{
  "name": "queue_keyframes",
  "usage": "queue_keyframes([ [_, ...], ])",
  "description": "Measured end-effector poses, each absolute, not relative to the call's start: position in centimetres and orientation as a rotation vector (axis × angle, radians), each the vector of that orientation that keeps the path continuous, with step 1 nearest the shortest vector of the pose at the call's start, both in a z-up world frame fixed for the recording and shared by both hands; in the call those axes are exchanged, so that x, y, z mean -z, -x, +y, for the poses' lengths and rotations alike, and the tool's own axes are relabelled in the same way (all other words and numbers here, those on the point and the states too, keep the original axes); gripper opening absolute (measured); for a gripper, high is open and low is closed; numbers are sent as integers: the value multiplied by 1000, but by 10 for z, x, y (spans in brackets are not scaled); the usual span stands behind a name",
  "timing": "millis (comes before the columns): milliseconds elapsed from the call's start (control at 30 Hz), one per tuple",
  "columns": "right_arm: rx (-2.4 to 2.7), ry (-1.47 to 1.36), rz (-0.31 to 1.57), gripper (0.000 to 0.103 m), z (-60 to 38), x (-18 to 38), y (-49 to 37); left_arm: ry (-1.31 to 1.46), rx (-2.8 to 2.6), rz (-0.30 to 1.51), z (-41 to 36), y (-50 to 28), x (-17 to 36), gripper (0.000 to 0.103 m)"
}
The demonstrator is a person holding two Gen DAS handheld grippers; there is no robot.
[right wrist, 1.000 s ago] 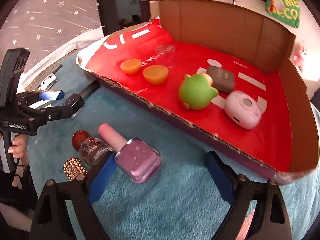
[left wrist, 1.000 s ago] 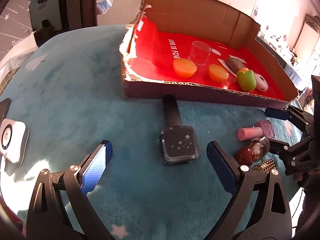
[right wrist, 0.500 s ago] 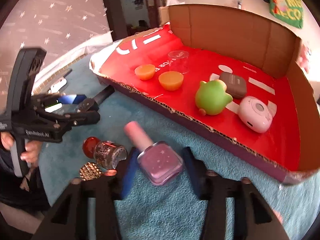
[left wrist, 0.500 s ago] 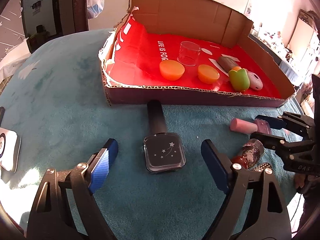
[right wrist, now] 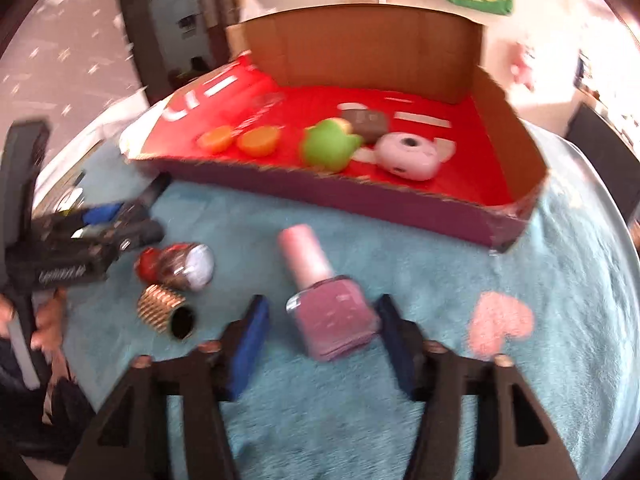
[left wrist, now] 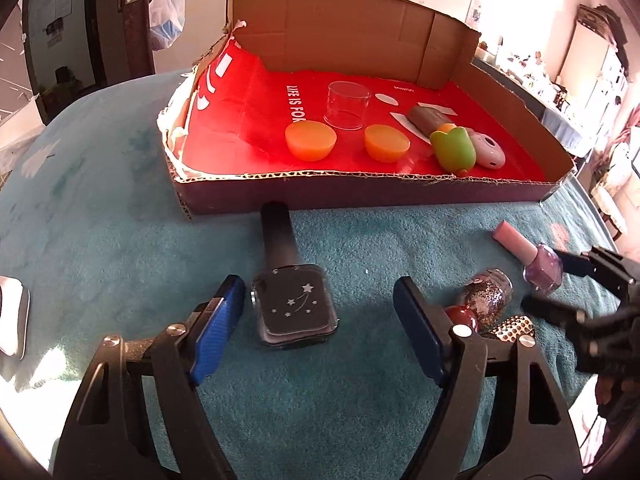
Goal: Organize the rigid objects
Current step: 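Close the left tool on the black nail polish while the right tool grasps the pink nail polish, then carry both nail polish bottles into the red-lined box with both tools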
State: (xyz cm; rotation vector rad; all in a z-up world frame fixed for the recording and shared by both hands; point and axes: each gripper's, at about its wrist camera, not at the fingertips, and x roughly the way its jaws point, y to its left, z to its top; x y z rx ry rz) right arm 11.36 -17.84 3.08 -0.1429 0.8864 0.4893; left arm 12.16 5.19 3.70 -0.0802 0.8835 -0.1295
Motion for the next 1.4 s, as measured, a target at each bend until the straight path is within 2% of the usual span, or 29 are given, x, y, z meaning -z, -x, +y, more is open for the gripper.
queue_keyframes([
  [167,-529,158,882,73,-170,-29,-105,94,131,888,62,-119,-37,67],
  [333,-485,108,869,71,-182,-31,-113,77,124,890,58,-122,-37,66],
  [367,-479,94,871,68,-184,-30,-115,79,127,888,56,-124,-38,66],
  [500,-483,75,865,61,-187,-27,-119,70,121,884,51,-132,-38,50],
  [533,-480,77,861,59,-186,-27,-119,70,117,882,50,-132,-38,41],
  [567,-476,84,853,52,-185,-27,-119,70,107,880,51,-132,-38,35],
  [600,-476,96,842,42,-183,-26,-118,78,109,881,52,-132,-39,34],
  [767,-489,58,814,39,-186,-30,-110,122,166,875,51,-120,-46,33],
  [1400,-499,66,765,38,-188,-42,-93,100,204,846,39,-105,-57,33],
])
